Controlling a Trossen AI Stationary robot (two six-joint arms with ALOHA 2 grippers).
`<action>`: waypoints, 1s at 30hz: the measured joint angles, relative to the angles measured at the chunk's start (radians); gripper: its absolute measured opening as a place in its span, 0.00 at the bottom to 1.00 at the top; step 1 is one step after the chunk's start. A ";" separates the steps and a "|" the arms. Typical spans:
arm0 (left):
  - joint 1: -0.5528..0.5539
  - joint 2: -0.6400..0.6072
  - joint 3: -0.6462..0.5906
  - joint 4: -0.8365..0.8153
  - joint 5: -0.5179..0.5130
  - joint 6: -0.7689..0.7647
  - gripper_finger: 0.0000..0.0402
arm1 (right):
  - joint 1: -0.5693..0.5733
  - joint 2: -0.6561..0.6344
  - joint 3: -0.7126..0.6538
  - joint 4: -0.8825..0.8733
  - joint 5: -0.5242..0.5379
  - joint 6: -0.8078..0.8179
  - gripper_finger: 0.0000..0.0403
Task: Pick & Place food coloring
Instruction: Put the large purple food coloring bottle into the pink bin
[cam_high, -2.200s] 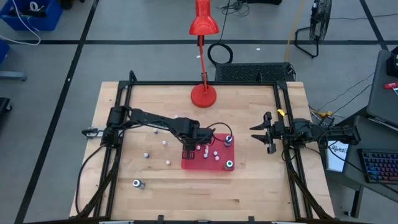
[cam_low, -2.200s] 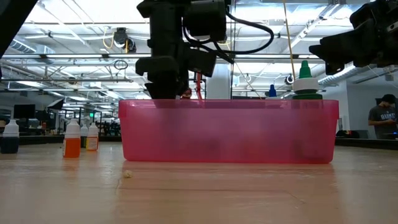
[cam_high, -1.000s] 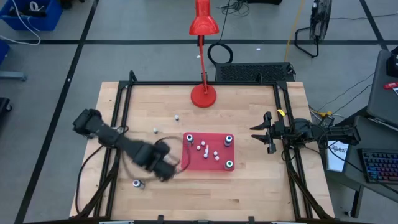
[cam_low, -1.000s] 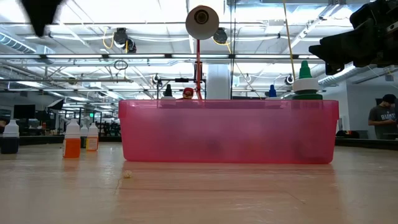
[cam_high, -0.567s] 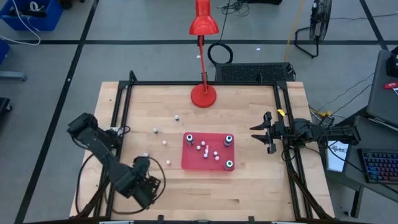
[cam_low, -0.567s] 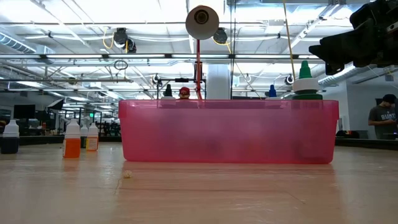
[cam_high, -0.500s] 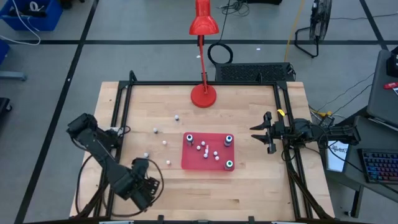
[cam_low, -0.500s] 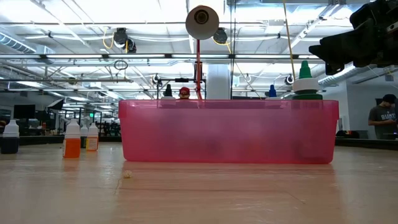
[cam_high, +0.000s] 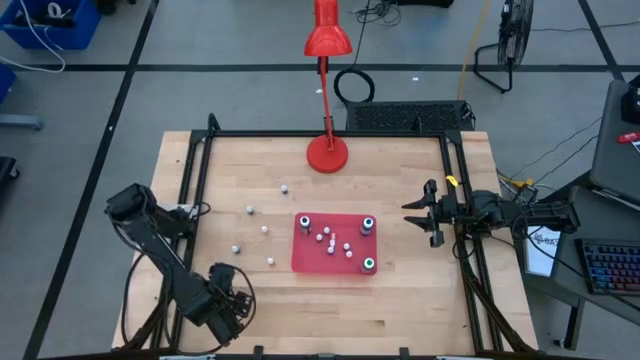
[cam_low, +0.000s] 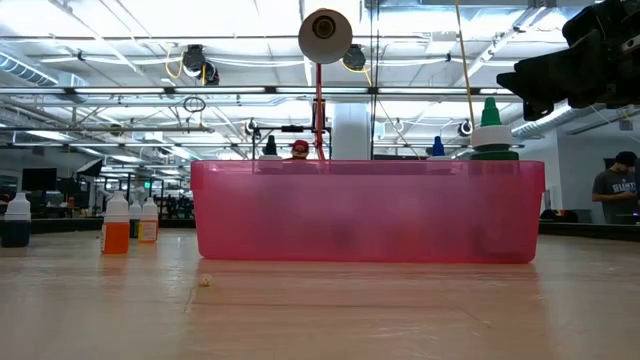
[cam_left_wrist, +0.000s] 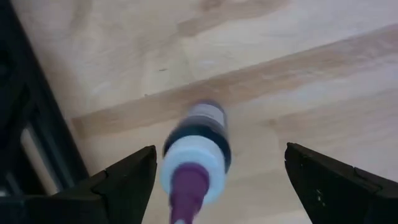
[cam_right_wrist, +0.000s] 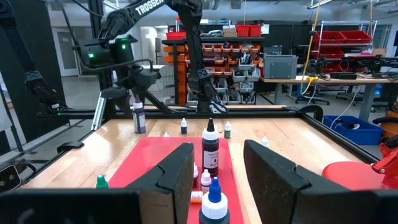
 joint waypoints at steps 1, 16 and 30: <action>-0.004 0.000 -0.010 0.009 -0.001 -0.002 0.87 | 0.000 0.000 0.000 0.000 0.000 0.000 0.32; -0.049 0.000 -0.037 0.014 -0.046 -0.036 0.87 | 0.000 0.000 0.000 0.000 0.000 0.000 0.32; -0.051 0.000 -0.036 0.036 -0.053 0.013 0.87 | 0.000 0.000 0.000 0.000 0.000 0.000 0.32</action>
